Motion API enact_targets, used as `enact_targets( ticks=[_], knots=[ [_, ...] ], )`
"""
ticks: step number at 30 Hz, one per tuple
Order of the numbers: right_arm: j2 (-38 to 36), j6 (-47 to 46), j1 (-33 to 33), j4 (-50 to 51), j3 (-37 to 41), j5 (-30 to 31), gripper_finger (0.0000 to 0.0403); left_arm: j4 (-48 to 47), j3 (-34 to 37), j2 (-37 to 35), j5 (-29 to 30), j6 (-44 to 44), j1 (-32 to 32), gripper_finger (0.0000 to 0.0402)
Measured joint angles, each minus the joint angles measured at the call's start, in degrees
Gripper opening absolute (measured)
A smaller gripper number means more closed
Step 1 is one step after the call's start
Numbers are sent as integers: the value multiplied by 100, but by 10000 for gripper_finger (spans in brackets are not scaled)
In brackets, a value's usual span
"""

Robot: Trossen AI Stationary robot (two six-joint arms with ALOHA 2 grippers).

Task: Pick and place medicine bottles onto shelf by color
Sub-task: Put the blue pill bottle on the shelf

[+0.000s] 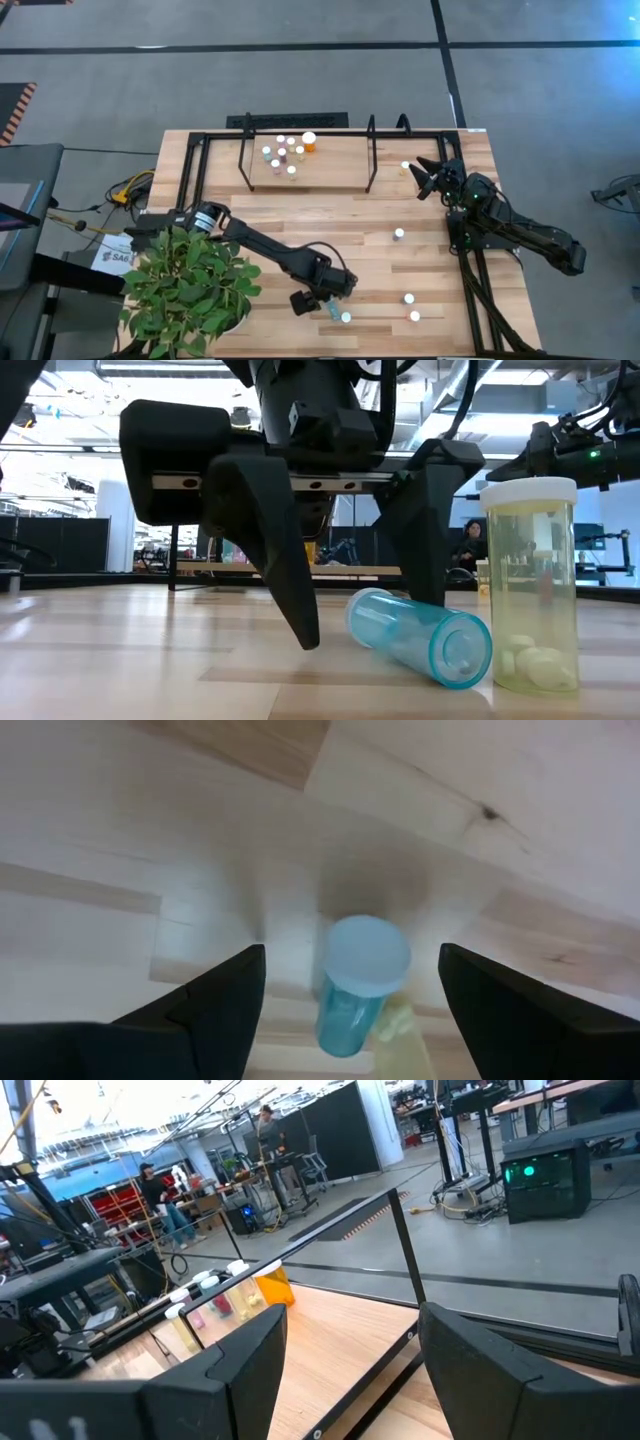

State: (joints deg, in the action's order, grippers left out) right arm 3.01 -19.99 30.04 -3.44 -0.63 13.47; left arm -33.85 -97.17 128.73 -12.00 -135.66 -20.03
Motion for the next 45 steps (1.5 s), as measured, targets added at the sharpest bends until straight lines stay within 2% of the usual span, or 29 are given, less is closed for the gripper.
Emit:
enact_targets(
  ticks=[5, 14, 18, 21, 27, 37, 45],
  knots=[
    [0, -2, -2, 1, -2, 0, 249, -42, 0, 0, -69, 0, 13, 249],
    [0, -2, -2, 0, 1, 0, 249, -20, 2, -2, -77, -29, 15, 113],
    [0, -1, -1, 0, 0, 0, 249, -8, 2, -11, -93, -54, 15, 70],
    [0, 0, -1, 1, -1, 0, 249, -8, 2, -13, -104, -70, 17, 66],
    [0, -1, -2, 0, -2, 0, 249, -21, 2, -13, -106, 176, 131, 90],
    [0, -2, 0, 1, 1, 0, 249, -199, 7, -61, 136, 1327, 490, 93],
    [-2, 0, -2, 1, -1, 2, 249, -415, 11, -190, 907, 2132, 692, 94]
  ],
)
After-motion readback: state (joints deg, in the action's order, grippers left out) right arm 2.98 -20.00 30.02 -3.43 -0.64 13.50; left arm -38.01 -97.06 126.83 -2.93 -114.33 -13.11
